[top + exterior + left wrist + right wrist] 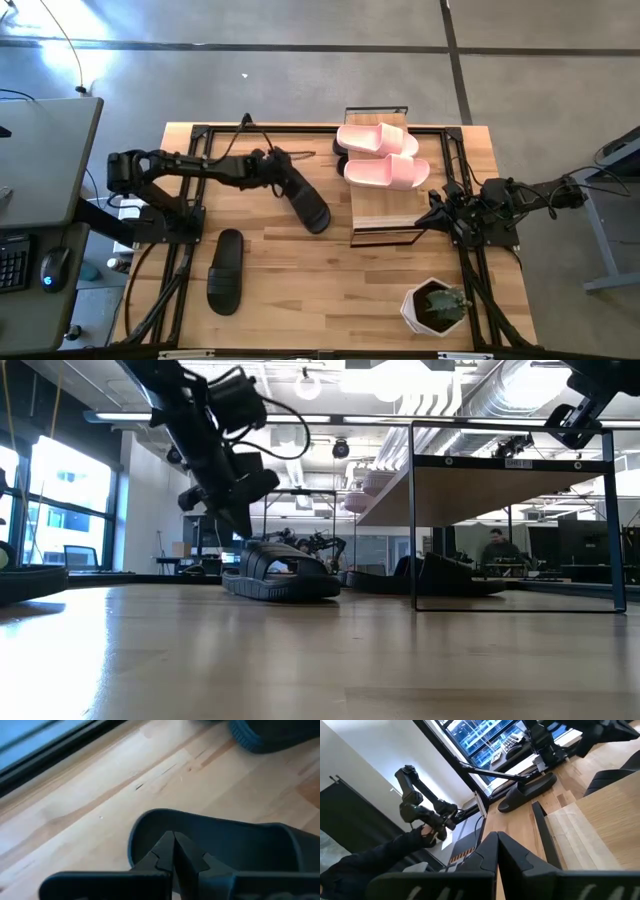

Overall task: Pick and place slides into the shelf
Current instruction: Put the black slide under the shelf

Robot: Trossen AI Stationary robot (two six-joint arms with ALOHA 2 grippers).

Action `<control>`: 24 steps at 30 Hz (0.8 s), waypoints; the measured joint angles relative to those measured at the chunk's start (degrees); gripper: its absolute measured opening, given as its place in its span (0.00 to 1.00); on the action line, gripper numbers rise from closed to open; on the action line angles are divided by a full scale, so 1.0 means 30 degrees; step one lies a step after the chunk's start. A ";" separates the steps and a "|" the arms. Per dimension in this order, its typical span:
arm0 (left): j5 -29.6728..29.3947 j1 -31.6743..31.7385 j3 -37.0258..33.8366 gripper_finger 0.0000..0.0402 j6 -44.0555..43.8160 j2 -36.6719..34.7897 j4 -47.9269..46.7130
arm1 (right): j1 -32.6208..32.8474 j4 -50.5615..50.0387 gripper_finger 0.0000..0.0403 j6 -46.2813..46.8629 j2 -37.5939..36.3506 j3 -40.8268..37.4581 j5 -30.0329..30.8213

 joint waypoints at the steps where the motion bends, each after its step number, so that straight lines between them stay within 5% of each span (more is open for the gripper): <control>1: 0.0776 0.0444 0.0004 0.00 0.0511 0.0000 0.0074 | -0.0004 0.0000 0.00 -0.0002 0.0002 0.0000 0.0044; 12: 0.2883 0.3825 0.0007 0.00 0.3072 0.0231 0.0305 | 0.0000 0.0007 0.00 0.0029 0.0004 0.0000 0.0044; 18: 0.5570 0.3842 0.0007 0.00 0.6349 0.1549 0.0471 | 0.0001 0.0007 0.00 0.0007 0.0003 0.0000 0.0056; 24: 0.5781 0.3861 0.0007 0.00 0.6308 0.2696 -0.0275 | 0.0001 0.0006 0.00 0.0036 0.0000 0.0000 0.0066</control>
